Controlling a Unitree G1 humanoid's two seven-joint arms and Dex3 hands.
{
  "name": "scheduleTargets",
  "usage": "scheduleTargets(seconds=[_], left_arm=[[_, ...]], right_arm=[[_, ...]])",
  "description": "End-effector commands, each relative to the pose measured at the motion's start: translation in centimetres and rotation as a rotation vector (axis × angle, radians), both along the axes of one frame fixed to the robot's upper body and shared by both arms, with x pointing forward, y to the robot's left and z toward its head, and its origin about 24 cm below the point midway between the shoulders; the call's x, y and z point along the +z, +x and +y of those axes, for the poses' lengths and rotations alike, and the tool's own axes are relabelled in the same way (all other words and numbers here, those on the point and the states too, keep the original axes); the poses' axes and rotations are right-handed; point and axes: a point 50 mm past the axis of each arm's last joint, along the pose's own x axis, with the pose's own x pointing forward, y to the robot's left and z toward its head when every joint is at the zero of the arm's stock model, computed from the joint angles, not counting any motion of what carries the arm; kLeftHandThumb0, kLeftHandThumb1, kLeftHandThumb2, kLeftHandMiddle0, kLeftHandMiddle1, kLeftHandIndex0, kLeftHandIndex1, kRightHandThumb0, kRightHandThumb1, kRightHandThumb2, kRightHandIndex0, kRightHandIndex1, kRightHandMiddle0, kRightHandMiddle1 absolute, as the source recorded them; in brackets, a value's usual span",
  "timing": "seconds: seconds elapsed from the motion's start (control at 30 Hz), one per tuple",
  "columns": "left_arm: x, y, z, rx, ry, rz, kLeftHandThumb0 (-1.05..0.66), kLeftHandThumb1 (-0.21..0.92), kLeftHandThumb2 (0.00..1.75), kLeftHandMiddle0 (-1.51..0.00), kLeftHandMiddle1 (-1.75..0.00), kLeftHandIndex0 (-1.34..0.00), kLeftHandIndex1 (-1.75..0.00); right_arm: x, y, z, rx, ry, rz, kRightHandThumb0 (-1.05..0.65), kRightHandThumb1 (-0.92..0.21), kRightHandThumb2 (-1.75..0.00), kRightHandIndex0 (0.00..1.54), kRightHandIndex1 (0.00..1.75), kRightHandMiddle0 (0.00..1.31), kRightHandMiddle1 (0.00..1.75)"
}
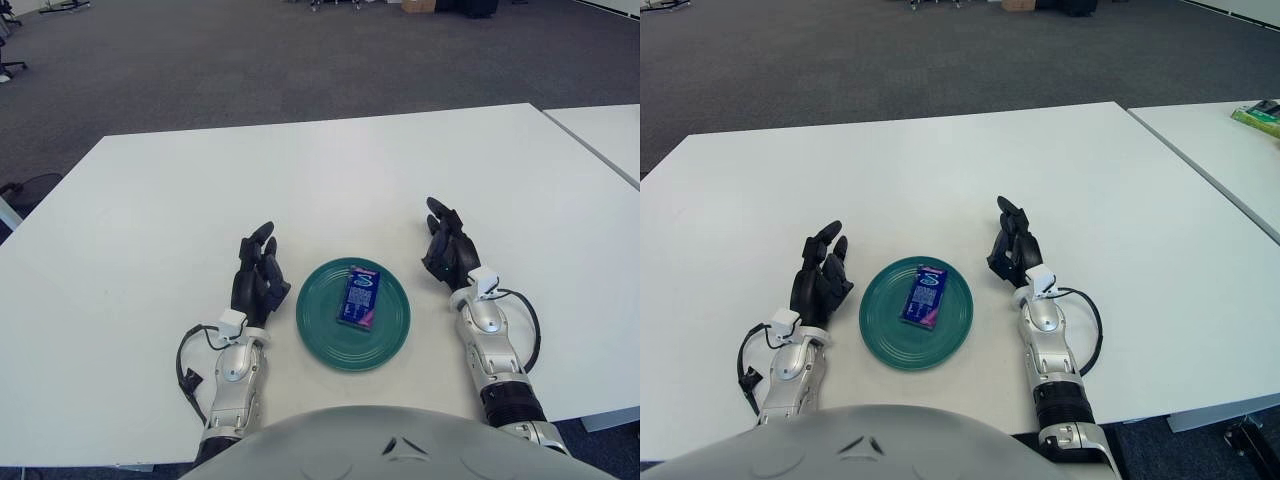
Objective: Put the gum into the plate.
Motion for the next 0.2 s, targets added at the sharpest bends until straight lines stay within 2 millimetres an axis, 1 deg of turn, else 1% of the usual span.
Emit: scheduleTargets(seconds=[0.0,0.17], left_arm=[[-1.14,-0.71,0.21,0.019,0.014,0.080,-0.81,0.92,0.93,-0.25,0.00,0.00,-0.67],[-1.16,-0.74,0.15,0.029,0.023,0.087,-0.80,0.92,0.93,-0.23,0.00,0.00,-0.65]], right_arm=[[-1.99,-1.37,0.51,0.010,-0.009,0.102,-0.78,-0.92,-1.15,0.09,0.00,0.00,0.31],[-2.10,-1.55,0.77,0.017,-0.007,0.098,-0.79,-0.92,-1.14,0.09,0.00,0.00,0.31]])
